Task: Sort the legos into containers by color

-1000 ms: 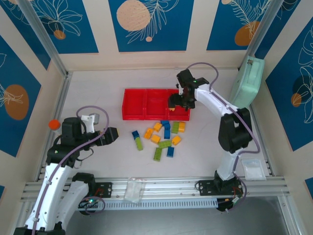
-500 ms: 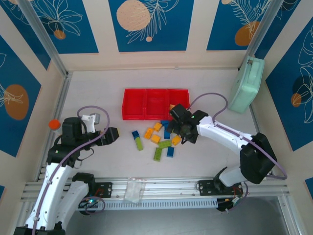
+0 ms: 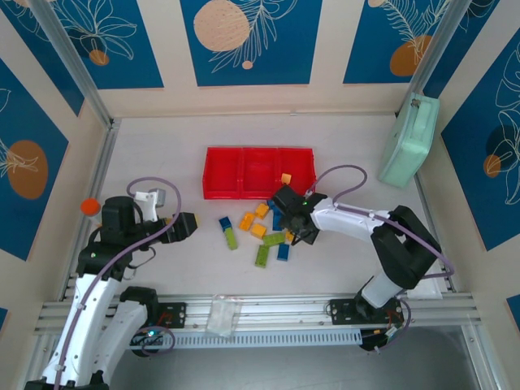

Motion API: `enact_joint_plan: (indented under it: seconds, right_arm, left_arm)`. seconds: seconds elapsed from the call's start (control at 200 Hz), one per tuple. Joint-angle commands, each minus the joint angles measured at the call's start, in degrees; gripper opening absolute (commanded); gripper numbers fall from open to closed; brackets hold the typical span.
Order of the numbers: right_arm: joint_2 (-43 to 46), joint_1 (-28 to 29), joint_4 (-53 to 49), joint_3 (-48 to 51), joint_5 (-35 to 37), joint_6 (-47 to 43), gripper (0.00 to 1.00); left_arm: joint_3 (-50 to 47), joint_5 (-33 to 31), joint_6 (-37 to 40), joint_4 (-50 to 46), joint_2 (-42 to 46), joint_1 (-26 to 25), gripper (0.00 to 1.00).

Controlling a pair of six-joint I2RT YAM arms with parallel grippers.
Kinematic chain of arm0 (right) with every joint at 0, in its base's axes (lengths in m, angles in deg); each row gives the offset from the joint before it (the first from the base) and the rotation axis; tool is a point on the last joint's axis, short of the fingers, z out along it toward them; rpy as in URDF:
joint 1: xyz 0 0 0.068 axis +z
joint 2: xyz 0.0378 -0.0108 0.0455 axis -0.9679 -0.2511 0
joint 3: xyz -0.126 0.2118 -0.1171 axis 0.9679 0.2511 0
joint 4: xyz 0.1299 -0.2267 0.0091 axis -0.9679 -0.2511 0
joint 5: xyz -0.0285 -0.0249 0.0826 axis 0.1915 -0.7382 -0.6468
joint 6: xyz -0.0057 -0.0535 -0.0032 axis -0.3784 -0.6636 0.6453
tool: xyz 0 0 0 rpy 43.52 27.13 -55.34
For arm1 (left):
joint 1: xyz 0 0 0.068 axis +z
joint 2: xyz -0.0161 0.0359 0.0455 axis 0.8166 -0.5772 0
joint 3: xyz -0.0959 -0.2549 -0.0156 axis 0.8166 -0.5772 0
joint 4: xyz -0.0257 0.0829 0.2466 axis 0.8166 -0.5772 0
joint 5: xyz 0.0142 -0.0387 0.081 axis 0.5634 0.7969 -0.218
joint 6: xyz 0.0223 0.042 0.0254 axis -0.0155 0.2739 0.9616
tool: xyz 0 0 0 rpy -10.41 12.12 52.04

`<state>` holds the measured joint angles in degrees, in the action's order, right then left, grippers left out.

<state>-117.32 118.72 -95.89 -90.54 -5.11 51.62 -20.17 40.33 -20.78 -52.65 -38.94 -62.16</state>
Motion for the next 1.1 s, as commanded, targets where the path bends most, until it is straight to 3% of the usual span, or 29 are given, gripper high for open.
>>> enact_joint_plan:
  seconds: [0.0,0.085,0.375,0.57,0.765,0.845,1.095]
  right_arm:
    - [-2.1,0.9,-1.1,-2.3,1.8,1.6,0.74]
    - [-3.0,1.4,-1.0,-2.1,2.1,1.7,0.73]
    - [-4.1,1.9,-1.2,-1.6,3.7,-0.3,0.51]
    - [-3.7,1.9,-0.8,-0.5,3.7,-2.4,0.5]
    - [-1.5,1.9,1.4,1.1,3.9,-9.6,0.42]
    - [0.5,1.5,2.3,1.3,2.9,-14.0,0.32]
    - [11.4,-3.3,0.7,-2.6,1.9,-25.5,0.29]
  left_arm:
    - [-0.3,1.8,0.8,1.2,0.6,-0.4,0.99]
    - [-0.3,1.7,0.7,1.2,0.6,-0.4,0.99]
    - [-0.4,1.7,0.7,1.3,0.4,-0.3,0.99]
    - [-0.4,1.5,0.7,1.3,0.2,-0.4,0.99]
    - [-0.4,1.5,0.7,1.4,0.0,-0.4,0.99]
    - [-0.4,1.5,0.6,1.4,0.0,-0.4,0.99]
    - [-0.5,1.2,0.5,1.3,-0.4,-0.4,0.99]
